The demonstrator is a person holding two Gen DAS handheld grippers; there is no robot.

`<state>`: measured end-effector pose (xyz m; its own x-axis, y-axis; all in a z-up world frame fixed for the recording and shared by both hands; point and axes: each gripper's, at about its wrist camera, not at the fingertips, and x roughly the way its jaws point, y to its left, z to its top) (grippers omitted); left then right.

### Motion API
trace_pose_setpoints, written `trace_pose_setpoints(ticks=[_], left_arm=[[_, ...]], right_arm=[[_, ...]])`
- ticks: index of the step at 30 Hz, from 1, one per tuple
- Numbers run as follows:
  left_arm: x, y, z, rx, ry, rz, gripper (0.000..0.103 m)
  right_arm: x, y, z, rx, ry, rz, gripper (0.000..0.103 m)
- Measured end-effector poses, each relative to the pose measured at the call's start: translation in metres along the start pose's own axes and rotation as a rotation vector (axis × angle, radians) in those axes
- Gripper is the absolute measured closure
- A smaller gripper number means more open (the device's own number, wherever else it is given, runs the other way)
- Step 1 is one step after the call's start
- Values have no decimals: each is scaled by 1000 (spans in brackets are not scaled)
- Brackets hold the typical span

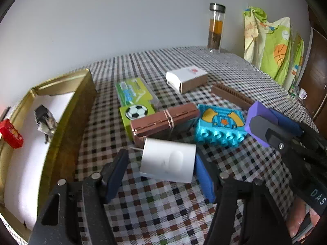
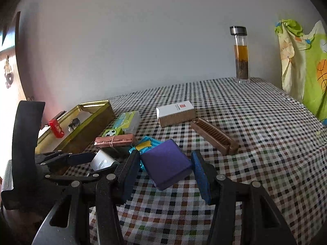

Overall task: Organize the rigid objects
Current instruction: 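Grasp the white cylinder with the left gripper while the right gripper lifts the purple block, then carry the white cylinder and the purple block toward the gold tin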

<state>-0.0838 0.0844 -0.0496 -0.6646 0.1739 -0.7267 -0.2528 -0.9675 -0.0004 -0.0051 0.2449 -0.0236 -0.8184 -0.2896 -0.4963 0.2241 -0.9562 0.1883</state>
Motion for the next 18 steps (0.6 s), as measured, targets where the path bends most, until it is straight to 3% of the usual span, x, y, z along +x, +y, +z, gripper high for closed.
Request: trace_pose_setpoints(ticks=[18], left_arm=[[-26,-1,1,-1,-157,71,38]], right_arm=[[-14,3,-1,-12,-86,13,49]])
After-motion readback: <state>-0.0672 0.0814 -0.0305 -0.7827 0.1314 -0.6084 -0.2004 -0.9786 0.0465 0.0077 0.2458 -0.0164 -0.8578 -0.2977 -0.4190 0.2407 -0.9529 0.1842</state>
